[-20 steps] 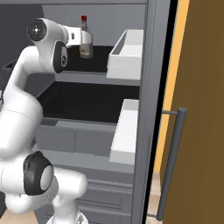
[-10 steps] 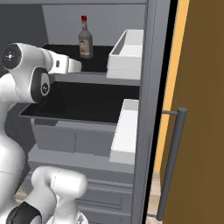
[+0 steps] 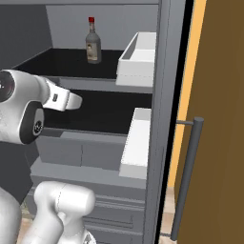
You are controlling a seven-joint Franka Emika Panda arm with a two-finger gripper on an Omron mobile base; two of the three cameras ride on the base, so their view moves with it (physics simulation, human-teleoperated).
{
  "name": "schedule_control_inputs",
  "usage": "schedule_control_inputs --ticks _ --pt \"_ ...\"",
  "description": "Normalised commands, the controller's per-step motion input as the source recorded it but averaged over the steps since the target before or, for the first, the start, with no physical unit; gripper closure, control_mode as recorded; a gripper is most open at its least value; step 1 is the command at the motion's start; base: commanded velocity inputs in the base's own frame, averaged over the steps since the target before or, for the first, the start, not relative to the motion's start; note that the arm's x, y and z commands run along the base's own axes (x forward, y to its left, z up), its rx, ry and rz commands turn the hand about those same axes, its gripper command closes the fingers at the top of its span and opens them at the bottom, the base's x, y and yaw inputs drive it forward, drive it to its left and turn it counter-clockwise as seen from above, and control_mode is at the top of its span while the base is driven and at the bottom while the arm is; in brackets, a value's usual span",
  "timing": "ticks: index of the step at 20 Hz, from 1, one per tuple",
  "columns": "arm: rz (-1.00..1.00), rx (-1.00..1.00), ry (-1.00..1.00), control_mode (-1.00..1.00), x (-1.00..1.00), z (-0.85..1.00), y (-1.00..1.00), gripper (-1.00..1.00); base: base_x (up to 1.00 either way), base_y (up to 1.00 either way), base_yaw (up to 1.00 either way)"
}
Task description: Place the liquors on the top shelf of the fridge to keep them out of children's reach, and place the orange on lower shelves for easy access.
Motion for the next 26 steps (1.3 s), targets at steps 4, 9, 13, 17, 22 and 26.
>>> schedule_control_inputs --ticks 4,9,13,17,22,26 --pt "0.09 0.0 0.12 -1.0 -0.64 -0.12 -0.01 -1.0 0.0 0.0 0.0" --pt "0.0 -0.05 0.17 -1.0 -0.66 -0.02 0.0 -1.0 0.0 0.0 0.0" --pt "0.0 -0.06 0.18 -1.0 -0.47 0.0 0.0 -1.0 0.0 0.0 0.0" --pt "0.0 0.0 0.11 -1.0 -0.3 0.0 -0.02 -1.0 0.0 0.0 0.0" --pt "0.0 0.0 0.08 -1.0 -0.21 0.0 -0.03 -1.0 0.0 0.0 0.0" --pt "0.0 0.0 0.0 1.0 0.0 0.0 0.0 -1.0 -0.52 0.0 0.0"
